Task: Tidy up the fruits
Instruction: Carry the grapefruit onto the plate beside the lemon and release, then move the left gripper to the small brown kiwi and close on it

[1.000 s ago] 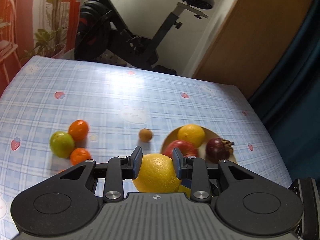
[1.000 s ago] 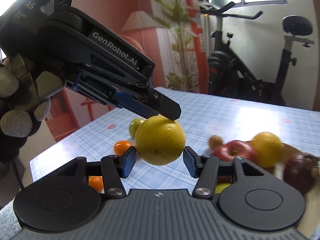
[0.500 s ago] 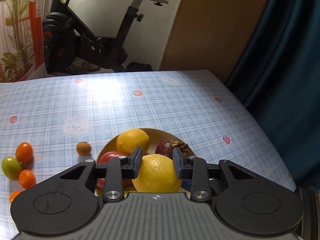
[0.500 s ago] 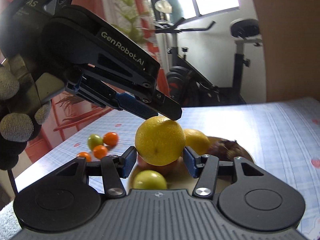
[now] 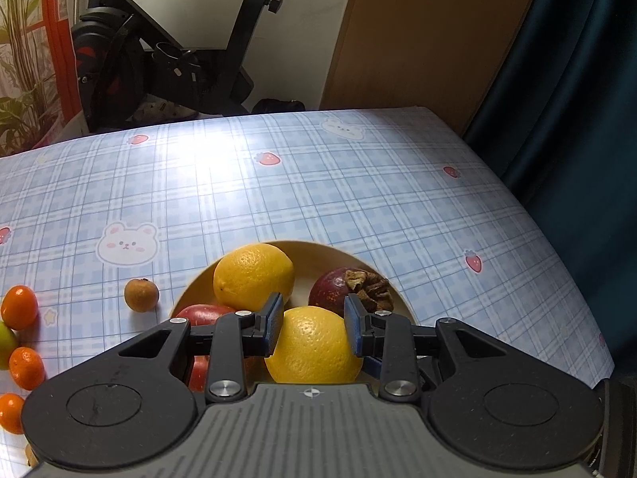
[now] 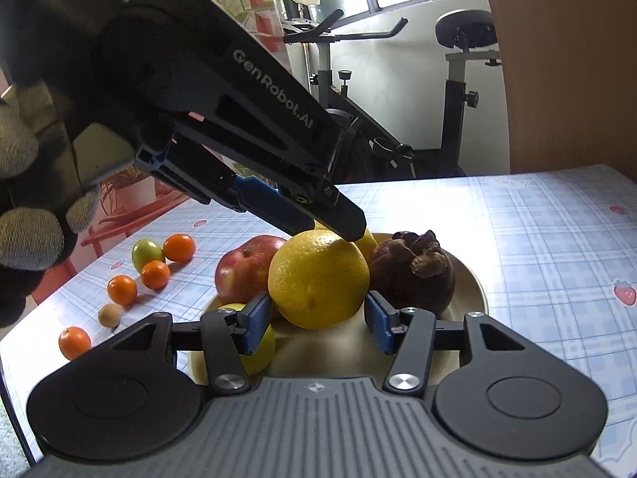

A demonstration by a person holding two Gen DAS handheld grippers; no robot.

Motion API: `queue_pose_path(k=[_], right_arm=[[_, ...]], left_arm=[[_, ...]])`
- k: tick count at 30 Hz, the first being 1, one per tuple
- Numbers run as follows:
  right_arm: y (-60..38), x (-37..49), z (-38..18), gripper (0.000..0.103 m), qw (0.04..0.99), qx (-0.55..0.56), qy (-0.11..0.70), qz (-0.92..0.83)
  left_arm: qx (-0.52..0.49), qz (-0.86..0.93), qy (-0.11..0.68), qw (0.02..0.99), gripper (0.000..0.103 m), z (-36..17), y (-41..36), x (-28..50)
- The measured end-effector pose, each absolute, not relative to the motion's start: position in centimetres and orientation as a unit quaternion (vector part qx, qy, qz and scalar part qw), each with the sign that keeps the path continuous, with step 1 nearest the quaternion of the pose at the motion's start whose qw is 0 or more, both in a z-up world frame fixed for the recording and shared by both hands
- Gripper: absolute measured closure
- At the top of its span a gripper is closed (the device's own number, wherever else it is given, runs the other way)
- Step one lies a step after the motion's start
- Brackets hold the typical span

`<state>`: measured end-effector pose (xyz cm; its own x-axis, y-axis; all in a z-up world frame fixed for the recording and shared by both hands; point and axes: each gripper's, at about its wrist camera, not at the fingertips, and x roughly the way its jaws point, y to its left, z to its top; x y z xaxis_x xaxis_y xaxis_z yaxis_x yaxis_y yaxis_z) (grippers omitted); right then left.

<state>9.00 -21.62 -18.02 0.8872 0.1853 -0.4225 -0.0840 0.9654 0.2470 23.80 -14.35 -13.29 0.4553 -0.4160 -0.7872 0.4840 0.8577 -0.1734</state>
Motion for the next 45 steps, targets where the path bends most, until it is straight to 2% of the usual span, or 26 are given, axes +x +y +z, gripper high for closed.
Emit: queue_pose_path(k=[6, 15, 22, 26, 34, 36, 45], right_arm=[[-21.6, 9.8, -18.2, 0.048, 0.964, 0.106, 0.237, 0.057], [-21.4, 10.5, -18.6, 0.048, 0.960, 0.107, 0.255, 0.049], [-21.4, 10.8, -18.8, 0.043, 0.956, 0.110, 0.267, 0.057], [-21.1, 10.9, -18.9, 0.038, 0.955, 0.106, 0.272, 0.051], [-20.9, 10.9, -19.1, 0.033, 0.953, 0.104, 0.284, 0.032], [-20.8, 10.9, -19.0, 0.027, 0.953, 0.103, 0.285, 0.026], [-20.5, 9.3, -18.5, 0.026, 0.966, 0.088, 0.242, 0.008]], left_arm=[[0.026, -0.268, 0.449, 0.852, 0.069, -13.4, -14.1, 24.1], [0.018, -0.256, 0.405, 0.878, 0.069, -11.6, -13.0, 22.3], [0.040, -0.203, 0.369, 0.906, 0.065, -11.5, -10.3, 19.0], [0.019, -0.173, 0.369, 0.913, 0.057, -11.4, -7.5, 18.3], [0.012, -0.111, 0.356, 0.928, 0.048, -11.2, -1.9, 16.1], [0.014, -0.098, 0.352, 0.931, 0.047, -11.3, -0.7, 15.5], [0.002, -0.054, 0.348, 0.936, 0.047, -12.2, 4.5, 12.7]])
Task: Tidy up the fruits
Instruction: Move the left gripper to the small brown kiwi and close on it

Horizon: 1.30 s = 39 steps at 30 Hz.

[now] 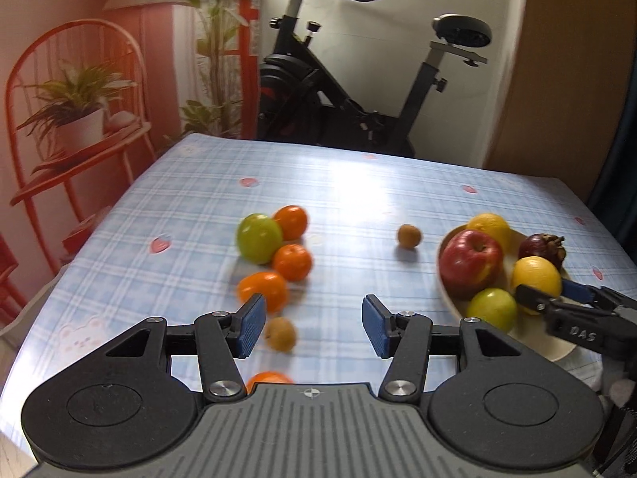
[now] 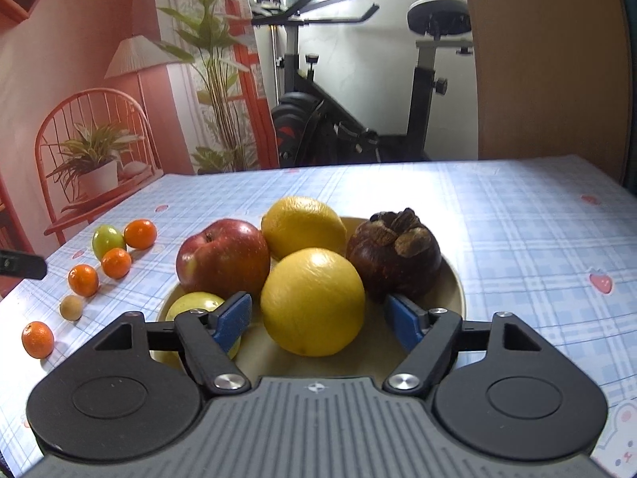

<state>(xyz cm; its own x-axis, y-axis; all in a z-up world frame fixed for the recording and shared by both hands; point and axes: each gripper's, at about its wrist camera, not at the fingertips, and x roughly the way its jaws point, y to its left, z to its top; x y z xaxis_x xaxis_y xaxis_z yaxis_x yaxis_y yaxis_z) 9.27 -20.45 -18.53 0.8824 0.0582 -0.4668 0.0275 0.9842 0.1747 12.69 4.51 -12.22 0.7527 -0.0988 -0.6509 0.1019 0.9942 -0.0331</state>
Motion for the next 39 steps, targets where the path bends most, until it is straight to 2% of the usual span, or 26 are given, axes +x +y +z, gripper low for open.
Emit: queue_pose_path(k=[9, 15, 16, 19, 22, 28, 30, 31, 39], right_arm=[[-19.8, 8.4, -18.4, 0.024, 0.970, 0.073, 0.232, 0.001], [-19.6, 8.3, -18.4, 0.023, 0.971, 0.070, 0.228, 0.004], [-19.6, 8.4, -18.4, 0.023, 0.971, 0.069, 0.229, 0.004], [-19.4, 8.6, -18.4, 0.023, 0.970, 0.065, 0.233, 0.004], [-19.3, 8.6, -18.4, 0.023, 0.970, 0.062, 0.233, 0.005], [-19.5, 8.7, -18.4, 0.023, 0.970, 0.068, 0.234, 0.005], [-19.5, 8.7, -18.5, 0.023, 0.970, 0.069, 0.234, 0.006], [-19.6, 8.7, -18.4, 0.023, 0.970, 0.069, 0.234, 0.007], [-19.5, 8.4, -18.3, 0.023, 0.973, 0.063, 0.223, 0.004]], left_arm=[[-0.050, -0.006, 0.347, 0.937, 0.047, -12.9, 9.5, 11.8], [-0.065, -0.031, 0.359, 0.931, 0.049, -13.8, 10.2, 11.9], [-0.071, -0.044, 0.364, 0.928, 0.050, -14.0, 10.0, 12.2], [-0.097, -0.081, 0.394, 0.910, 0.062, -14.6, 9.9, 13.7], [-0.135, -0.096, 0.408, 0.898, 0.062, -15.1, 10.2, 15.2], [-0.119, -0.084, 0.438, 0.887, 0.062, -16.5, 8.9, 17.5], [-0.122, -0.088, 0.446, 0.882, 0.068, -17.0, 8.7, 17.8], [-0.119, -0.087, 0.447, 0.882, 0.078, -17.1, 8.6, 17.8], [-0.117, -0.080, 0.420, 0.896, 0.078, -16.8, 9.1, 16.5]])
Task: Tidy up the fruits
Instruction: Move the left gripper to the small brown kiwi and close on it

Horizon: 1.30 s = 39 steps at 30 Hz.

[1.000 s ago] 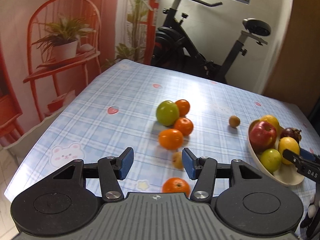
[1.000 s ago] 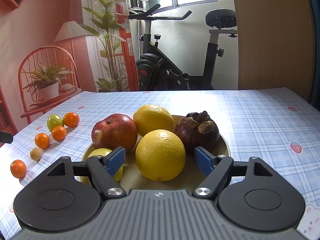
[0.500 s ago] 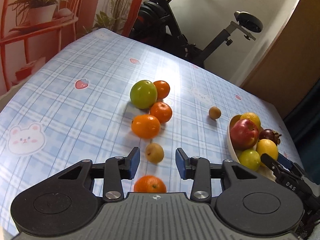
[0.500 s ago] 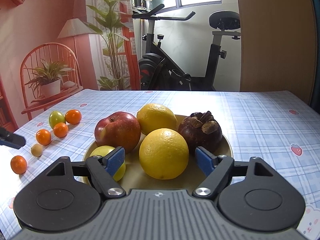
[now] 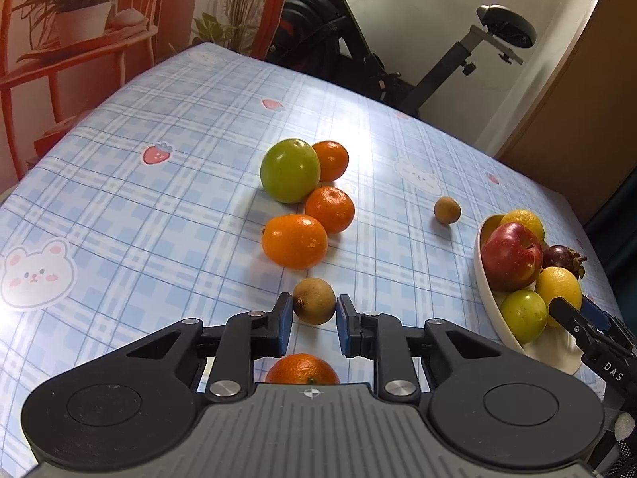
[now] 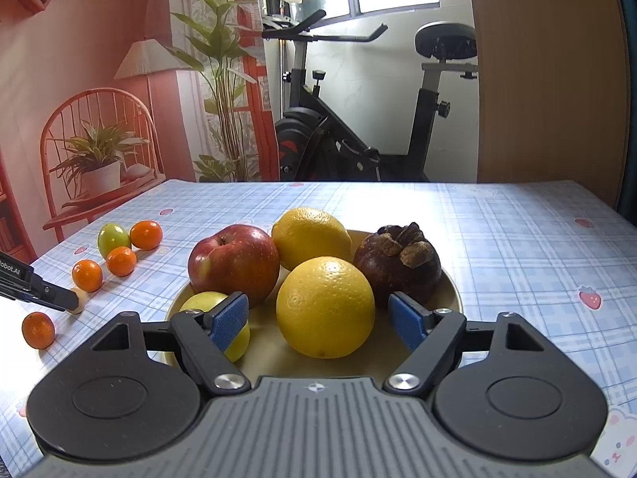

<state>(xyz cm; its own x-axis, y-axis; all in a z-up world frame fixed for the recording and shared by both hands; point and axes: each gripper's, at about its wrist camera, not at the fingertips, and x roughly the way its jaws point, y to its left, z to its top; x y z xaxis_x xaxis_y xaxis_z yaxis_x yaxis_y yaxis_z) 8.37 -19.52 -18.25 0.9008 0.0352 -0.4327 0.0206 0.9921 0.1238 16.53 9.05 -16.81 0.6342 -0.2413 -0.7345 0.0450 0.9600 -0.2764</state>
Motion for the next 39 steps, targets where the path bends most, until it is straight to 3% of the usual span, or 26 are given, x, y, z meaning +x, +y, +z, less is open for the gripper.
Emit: queue_pose_path(k=[10, 16, 19, 24, 37, 39], right_arm=[[-18.5, 7.3, -14.8, 0.023, 0.981, 0.043, 0.190, 0.003], [-16.6, 11.4, -11.4, 0.024, 0.979, 0.030, 0.198, 0.046], [-15.0, 14.5, -10.7, 0.028, 0.974, 0.015, 0.214, 0.071], [-11.7, 20.8, -12.2, 0.056, 0.947, -0.036, 0.301, 0.105], [-9.0, 26.6, -17.0, 0.058, 0.903, -0.091, 0.412, 0.082], [-9.1, 26.8, -17.2, 0.064, 0.902, -0.092, 0.414, 0.084]], left_arm=[[-0.129, -0.063, 0.371, 0.917, 0.078, -15.2, 10.7, 14.5], [-0.126, -0.066, 0.343, 0.928, 0.078, -14.7, 10.1, 14.1], [-0.127, -0.068, 0.345, 0.928, 0.078, -15.2, 10.1, 14.1], [-0.169, -0.053, 0.353, 0.919, 0.078, -15.7, 11.7, 14.4], [-0.204, -0.023, 0.349, 0.914, 0.078, -16.6, 13.7, 14.7], [-0.210, -0.030, 0.352, 0.912, 0.078, -16.7, 13.7, 14.7]])
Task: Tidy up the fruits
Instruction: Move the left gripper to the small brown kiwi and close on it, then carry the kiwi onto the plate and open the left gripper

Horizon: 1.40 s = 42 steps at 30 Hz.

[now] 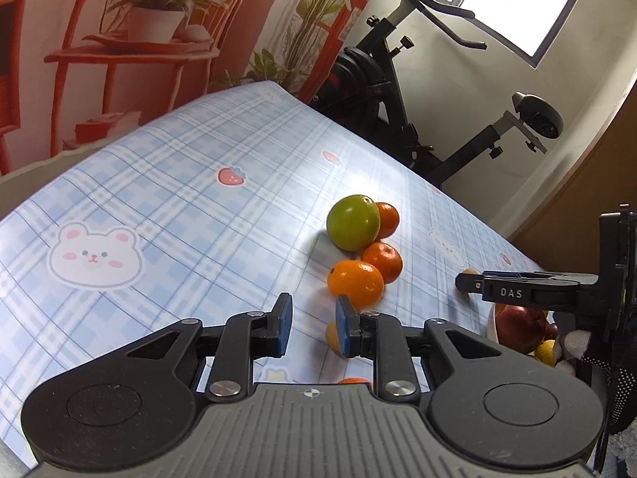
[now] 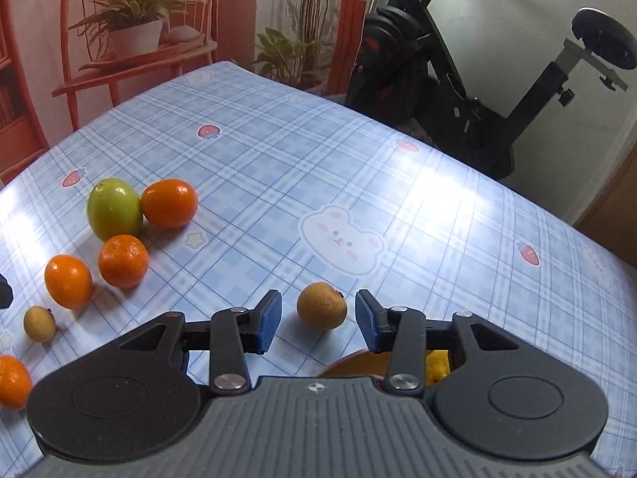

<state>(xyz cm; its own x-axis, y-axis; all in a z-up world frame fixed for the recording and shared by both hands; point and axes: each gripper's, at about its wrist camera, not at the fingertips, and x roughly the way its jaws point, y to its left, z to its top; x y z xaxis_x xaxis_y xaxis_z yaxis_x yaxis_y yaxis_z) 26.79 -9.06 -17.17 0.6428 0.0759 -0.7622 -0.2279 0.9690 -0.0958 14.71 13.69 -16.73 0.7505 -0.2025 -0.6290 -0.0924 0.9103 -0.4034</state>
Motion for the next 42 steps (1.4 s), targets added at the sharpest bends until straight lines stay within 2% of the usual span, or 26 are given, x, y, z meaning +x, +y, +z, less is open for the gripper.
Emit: queue_pose_path(k=[2, 5, 12, 14, 15, 22, 24, 25, 26, 34, 42], right_arm=[[-9.1, 26.9, -17.2, 0.072, 0.900, -0.093, 0.417, 0.086], [-9.2, 26.6, -16.9, 0.072, 0.901, -0.086, 0.415, 0.094], [-10.7, 22.6, -14.5, 0.072, 0.926, -0.008, 0.356, 0.123], [-11.0, 21.0, -14.0, 0.072, 0.932, 0.009, 0.337, 0.133], [-11.3, 20.1, -13.8, 0.072, 0.935, 0.018, 0.328, 0.137], [-13.7, 14.8, -13.4, 0.072, 0.946, 0.067, 0.293, 0.120], [-14.7, 13.7, -13.5, 0.072, 0.948, 0.082, 0.286, 0.111], [-15.1, 13.2, -13.6, 0.072, 0.949, 0.089, 0.283, 0.107], [-15.5, 12.7, -13.6, 0.072, 0.950, 0.094, 0.281, 0.103], [-17.7, 9.3, -13.9, 0.072, 0.957, 0.100, 0.258, 0.082], [-20.6, 6.7, -15.4, 0.072, 0.961, 0.125, 0.240, 0.049]], left_arm=[[-0.211, -0.038, 0.348, 0.912, 0.073, -16.6, 13.6, 14.6], [-0.204, -0.043, 0.353, 0.912, 0.066, -16.7, 13.2, 14.6], [-0.183, -0.055, 0.363, 0.912, 0.064, -16.9, 12.5, 14.5], [-0.168, -0.064, 0.367, 0.913, 0.050, -16.9, 11.9, 14.4], [-0.158, -0.067, 0.366, 0.914, 0.049, -16.8, 11.5, 14.3], [-0.133, -0.061, 0.377, 0.915, 0.050, -17.1, 10.7, 16.2], [-0.130, -0.057, 0.387, 0.911, 0.054, -17.5, 10.6, 16.9], [-0.130, -0.058, 0.395, 0.908, 0.068, -17.8, 10.5, 17.1], [-0.124, -0.053, 0.393, 0.910, 0.074, -17.9, 10.2, 17.1], [-0.118, -0.047, 0.384, 0.914, 0.075, -16.4, 9.4, 15.8], [-0.045, -0.107, 0.366, 0.924, 0.074, -13.3, 4.4, 14.7]])
